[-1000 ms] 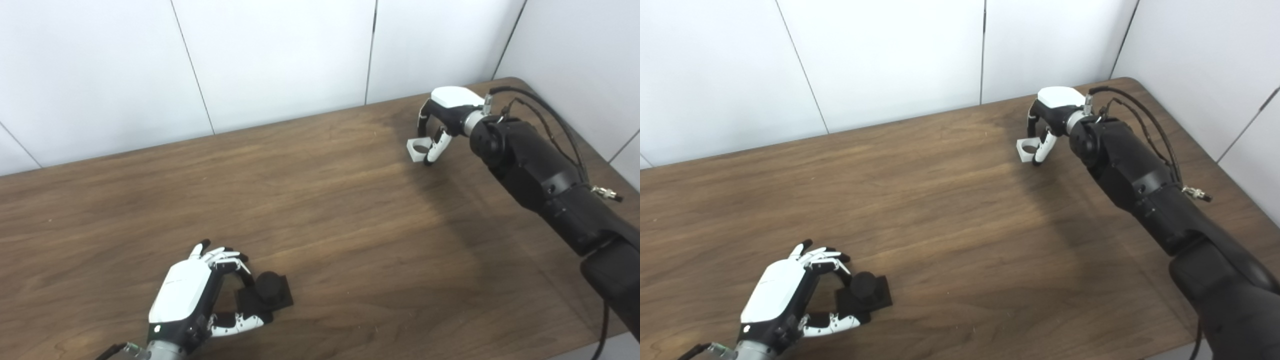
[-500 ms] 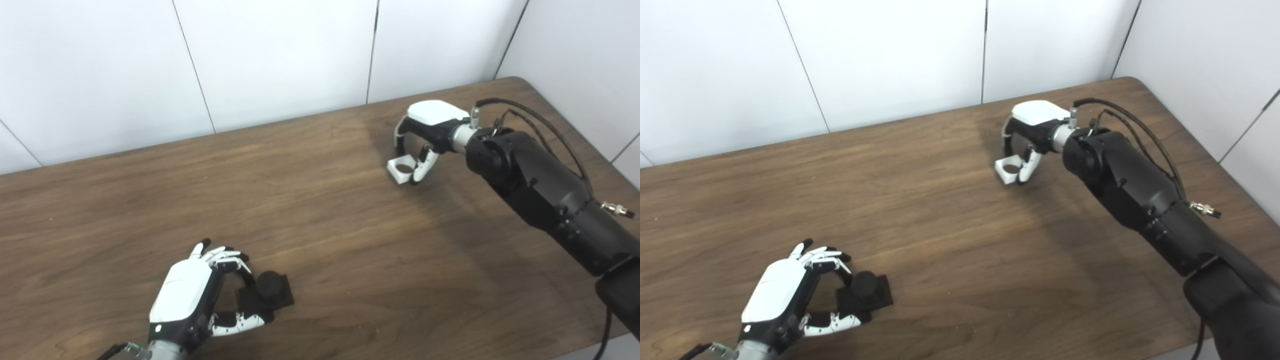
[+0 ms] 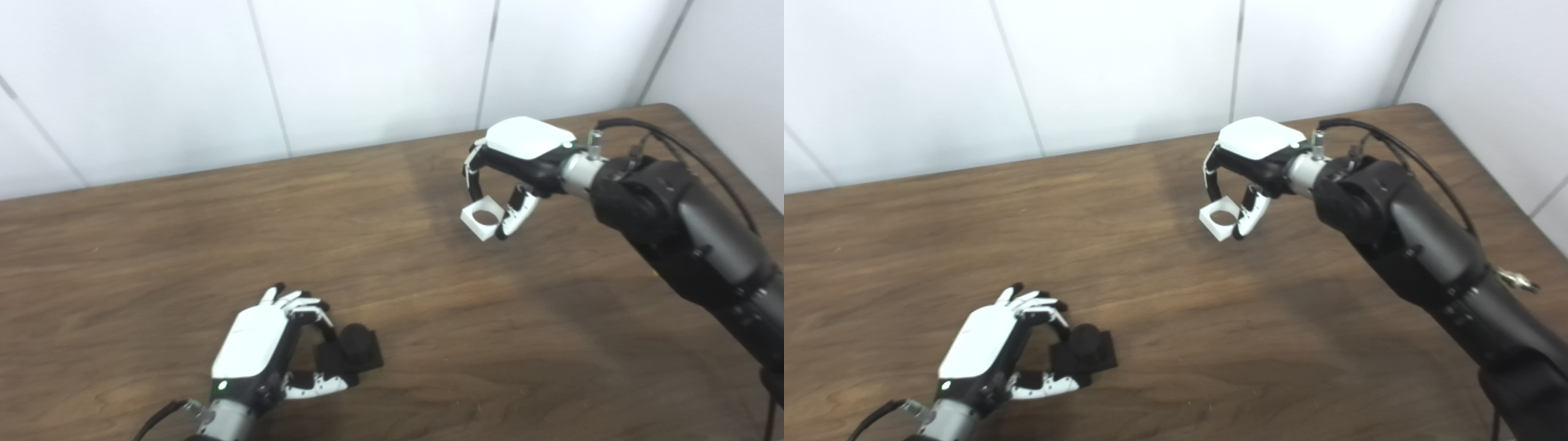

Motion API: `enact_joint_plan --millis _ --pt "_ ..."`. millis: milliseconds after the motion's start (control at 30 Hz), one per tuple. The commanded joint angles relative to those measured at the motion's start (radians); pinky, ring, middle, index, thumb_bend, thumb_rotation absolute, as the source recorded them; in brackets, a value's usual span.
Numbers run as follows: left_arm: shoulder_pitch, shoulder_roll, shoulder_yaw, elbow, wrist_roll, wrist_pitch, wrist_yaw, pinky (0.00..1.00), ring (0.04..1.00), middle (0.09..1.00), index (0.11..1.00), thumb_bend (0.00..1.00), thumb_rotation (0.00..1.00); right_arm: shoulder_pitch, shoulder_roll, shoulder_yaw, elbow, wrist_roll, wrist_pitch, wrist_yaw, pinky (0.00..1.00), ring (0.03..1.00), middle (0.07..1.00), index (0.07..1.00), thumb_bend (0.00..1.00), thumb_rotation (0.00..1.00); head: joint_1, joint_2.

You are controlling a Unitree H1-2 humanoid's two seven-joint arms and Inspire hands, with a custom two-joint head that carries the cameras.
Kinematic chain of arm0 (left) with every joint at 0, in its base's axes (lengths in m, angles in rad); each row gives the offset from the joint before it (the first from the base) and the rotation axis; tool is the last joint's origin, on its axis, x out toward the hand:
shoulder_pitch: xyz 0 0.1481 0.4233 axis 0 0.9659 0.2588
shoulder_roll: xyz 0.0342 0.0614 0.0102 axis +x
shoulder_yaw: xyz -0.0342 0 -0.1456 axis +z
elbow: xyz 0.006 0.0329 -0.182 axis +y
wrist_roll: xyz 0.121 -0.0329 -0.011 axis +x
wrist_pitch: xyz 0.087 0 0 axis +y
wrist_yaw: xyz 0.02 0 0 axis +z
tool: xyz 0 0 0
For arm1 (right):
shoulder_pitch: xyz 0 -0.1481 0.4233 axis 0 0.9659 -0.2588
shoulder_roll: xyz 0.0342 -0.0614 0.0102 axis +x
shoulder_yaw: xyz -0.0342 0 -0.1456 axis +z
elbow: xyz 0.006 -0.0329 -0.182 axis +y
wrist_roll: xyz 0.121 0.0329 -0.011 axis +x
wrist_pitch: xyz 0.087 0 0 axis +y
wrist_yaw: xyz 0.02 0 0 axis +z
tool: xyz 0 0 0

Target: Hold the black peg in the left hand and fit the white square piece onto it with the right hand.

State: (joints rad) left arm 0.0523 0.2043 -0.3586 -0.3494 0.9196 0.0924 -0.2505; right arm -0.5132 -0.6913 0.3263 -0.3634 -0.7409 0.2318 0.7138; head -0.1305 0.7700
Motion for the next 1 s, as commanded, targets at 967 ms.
enact_joint_plan --millis 967 --pt "-0.023 -0.034 -0.05 0.042 0.053 0.022 0.002 1.0 0.882 0.776 0.485 0.52 0.05 -0.074 0.269 0.09 -0.282 -0.008 -0.024 0.234 0.83 0.874 0.738 0.482 0.52 0.13 0.078 0.031"
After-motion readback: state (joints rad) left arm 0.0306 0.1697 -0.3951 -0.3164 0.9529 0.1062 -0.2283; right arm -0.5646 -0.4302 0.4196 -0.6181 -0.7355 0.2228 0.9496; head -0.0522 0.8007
